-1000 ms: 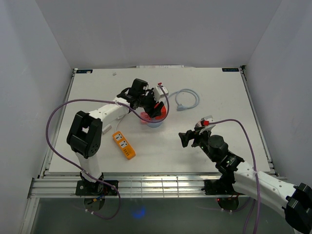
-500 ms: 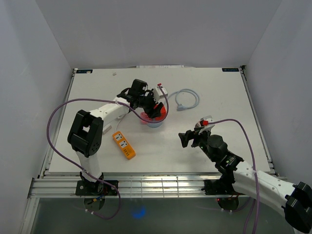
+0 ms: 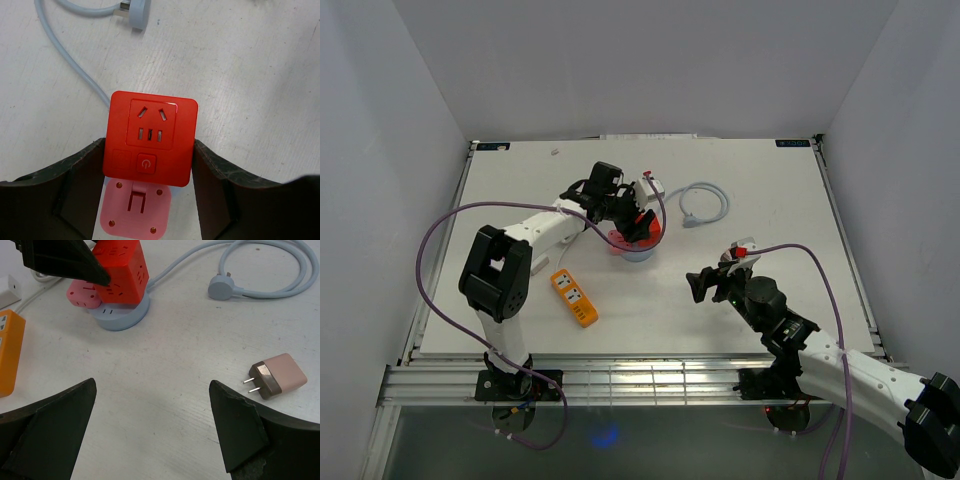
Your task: Insert the plug
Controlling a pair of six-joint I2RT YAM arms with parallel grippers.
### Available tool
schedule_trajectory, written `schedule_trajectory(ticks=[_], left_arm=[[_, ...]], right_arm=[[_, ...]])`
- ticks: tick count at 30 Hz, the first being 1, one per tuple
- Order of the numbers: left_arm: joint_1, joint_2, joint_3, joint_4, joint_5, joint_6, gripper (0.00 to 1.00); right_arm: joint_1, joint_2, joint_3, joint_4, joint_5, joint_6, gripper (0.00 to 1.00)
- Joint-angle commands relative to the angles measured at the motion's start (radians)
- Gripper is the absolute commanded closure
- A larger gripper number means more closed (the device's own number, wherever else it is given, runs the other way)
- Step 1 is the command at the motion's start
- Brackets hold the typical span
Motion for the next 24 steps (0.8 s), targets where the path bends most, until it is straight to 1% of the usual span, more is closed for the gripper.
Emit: schedule_trajectory(ticks=[1,13,24], left_arm=[[0.003,-0.046,0.052,-0.01,0.028,0.001,1.0],[0.002,-0.035,0.067,-0.01,0.017,-0.002,1.0],[0.002,0.0,0.082,-0.024,0.008,0.044,1.0]], right_arm=[[0.001,0.003,0.009,0.052,0.002,-0.003,0.01],[0.0,0.007,0.009,0.052,-0.003,-0.005,0.01],[0.0,0.016,0.012,0.054,-0.001,-0.008,0.01]])
